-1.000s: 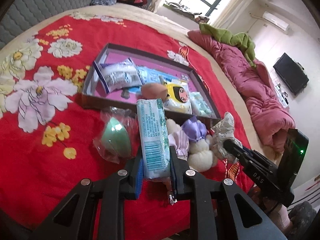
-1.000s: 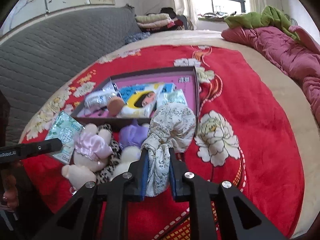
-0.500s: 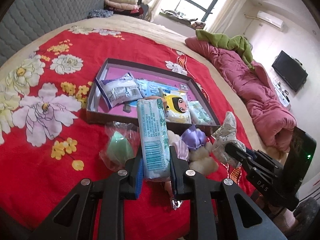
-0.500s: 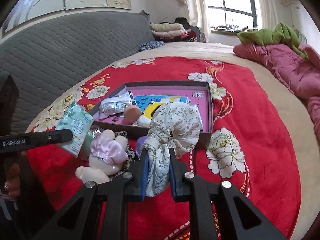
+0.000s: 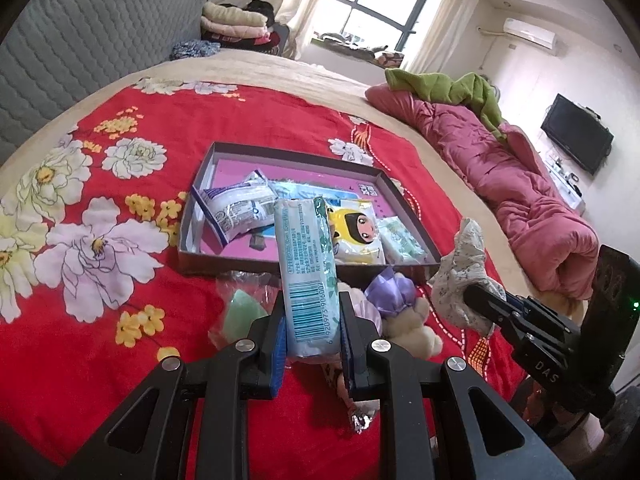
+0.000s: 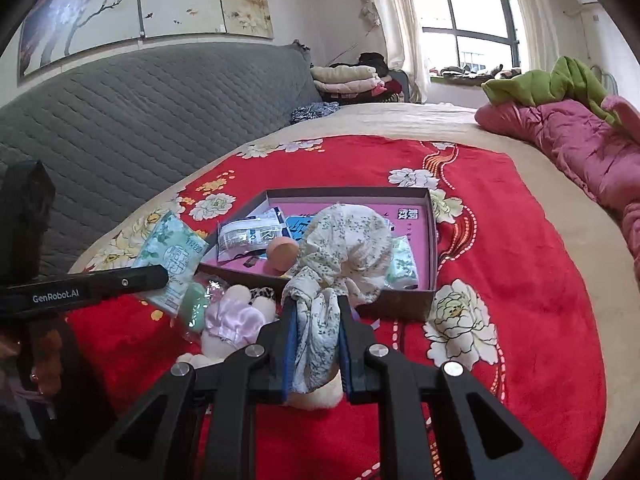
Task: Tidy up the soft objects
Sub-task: 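Lift the tissue pack with the left while the right carries the floral scrunchie over the box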
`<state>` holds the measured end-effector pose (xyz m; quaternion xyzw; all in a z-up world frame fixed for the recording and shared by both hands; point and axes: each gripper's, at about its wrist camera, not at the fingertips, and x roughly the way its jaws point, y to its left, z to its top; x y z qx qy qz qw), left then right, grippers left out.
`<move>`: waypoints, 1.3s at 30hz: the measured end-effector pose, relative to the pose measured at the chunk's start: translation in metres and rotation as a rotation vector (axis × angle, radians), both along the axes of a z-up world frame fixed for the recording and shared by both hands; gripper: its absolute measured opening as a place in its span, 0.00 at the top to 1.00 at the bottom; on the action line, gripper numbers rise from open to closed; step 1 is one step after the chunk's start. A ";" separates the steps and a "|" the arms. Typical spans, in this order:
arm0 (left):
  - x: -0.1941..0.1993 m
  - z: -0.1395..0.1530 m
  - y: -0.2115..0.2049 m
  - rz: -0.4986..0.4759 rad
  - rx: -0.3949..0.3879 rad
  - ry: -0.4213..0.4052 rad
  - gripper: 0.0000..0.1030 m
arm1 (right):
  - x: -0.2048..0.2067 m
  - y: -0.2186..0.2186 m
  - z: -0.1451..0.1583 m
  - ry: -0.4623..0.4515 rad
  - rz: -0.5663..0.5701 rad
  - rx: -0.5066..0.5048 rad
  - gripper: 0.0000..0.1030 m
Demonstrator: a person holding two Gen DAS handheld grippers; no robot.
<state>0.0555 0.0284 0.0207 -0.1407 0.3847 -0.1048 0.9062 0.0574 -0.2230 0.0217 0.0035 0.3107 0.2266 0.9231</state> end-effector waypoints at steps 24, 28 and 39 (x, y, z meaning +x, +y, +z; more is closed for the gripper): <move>0.023 0.002 0.015 0.027 -0.032 -0.018 0.78 | 0.024 -0.004 0.007 -0.032 -0.012 0.020 0.82; 0.027 0.003 0.017 0.031 -0.045 -0.028 0.78 | 0.028 -0.004 0.007 -0.034 -0.009 0.026 0.82; 0.043 0.006 0.023 0.034 -0.063 -0.049 0.78 | 0.042 -0.004 0.011 -0.060 -0.012 0.036 0.82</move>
